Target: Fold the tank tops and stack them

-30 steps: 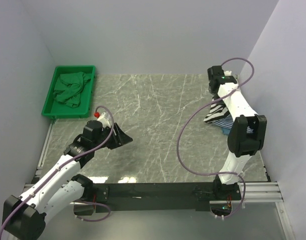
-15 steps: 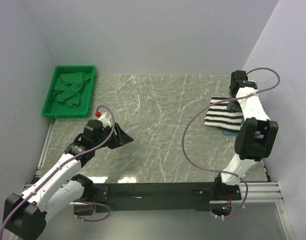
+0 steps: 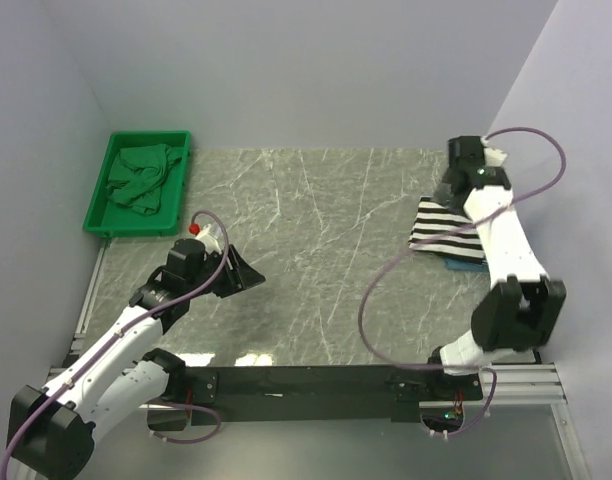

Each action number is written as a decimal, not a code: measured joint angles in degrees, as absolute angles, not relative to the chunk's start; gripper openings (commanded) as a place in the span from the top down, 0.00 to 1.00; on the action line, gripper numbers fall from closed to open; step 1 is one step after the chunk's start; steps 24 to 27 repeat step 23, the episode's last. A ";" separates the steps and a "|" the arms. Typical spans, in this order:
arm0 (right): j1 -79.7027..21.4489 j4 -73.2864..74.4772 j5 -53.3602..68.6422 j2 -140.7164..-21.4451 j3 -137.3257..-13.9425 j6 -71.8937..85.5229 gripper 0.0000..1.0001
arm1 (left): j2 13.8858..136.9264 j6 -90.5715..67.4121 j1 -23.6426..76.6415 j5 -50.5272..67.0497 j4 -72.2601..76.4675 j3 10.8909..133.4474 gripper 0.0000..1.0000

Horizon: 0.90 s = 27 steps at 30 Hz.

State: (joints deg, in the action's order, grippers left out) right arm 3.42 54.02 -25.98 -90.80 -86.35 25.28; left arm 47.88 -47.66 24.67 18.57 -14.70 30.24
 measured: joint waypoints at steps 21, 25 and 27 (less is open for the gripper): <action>-27.22 25.87 -12.78 -43.86 -38.52 36.60 0.06 | 43.00 -46.24 24.34 3.05 -24.67 36.16 0.47; -27.22 25.17 -13.02 -39.86 -36.93 36.62 0.02 | 42.59 -46.39 24.34 2.02 -25.56 36.60 0.47; -27.22 25.17 -13.02 -39.86 -36.93 36.62 0.02 | 42.59 -46.39 24.34 2.02 -25.56 36.60 0.47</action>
